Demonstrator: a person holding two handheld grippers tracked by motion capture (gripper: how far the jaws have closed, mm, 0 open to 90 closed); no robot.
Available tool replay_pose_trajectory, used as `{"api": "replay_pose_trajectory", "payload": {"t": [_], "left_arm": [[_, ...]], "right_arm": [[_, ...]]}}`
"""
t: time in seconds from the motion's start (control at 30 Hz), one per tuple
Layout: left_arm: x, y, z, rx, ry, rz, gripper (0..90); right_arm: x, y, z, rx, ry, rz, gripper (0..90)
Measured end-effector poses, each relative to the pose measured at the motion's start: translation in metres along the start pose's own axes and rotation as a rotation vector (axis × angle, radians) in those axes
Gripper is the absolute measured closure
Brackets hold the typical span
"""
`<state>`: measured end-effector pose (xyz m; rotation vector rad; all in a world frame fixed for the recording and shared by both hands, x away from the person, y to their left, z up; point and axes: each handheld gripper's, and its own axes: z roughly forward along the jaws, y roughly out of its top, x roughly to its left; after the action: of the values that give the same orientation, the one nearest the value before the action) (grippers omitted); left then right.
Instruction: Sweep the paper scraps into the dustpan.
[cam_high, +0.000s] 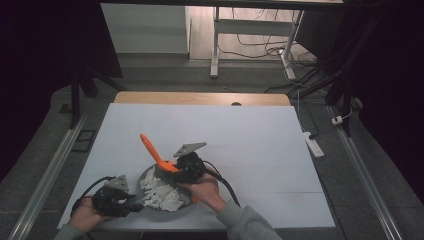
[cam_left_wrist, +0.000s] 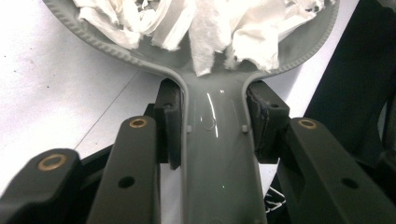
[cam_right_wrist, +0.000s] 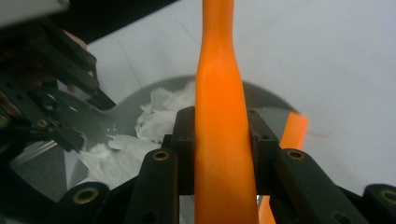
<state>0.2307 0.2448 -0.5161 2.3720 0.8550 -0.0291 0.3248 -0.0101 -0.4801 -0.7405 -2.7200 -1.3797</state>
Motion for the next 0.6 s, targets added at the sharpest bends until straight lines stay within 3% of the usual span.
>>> {"api": "replay_pose_trajectory", "payload": {"t": [0.3,0.6], "left_arm": [[0.001,-0.002,0.001,-0.009,-0.007,-0.006,61.3],[0.001,-0.005,0.004,-0.028,-0.016,-0.017,61.2]], "right_arm": [[-0.014,0.006,-0.037,-0.076,-0.061,0.01,70.4],[-0.03,0.001,-0.057,-0.096,-0.114,0.033,70.4]]}}
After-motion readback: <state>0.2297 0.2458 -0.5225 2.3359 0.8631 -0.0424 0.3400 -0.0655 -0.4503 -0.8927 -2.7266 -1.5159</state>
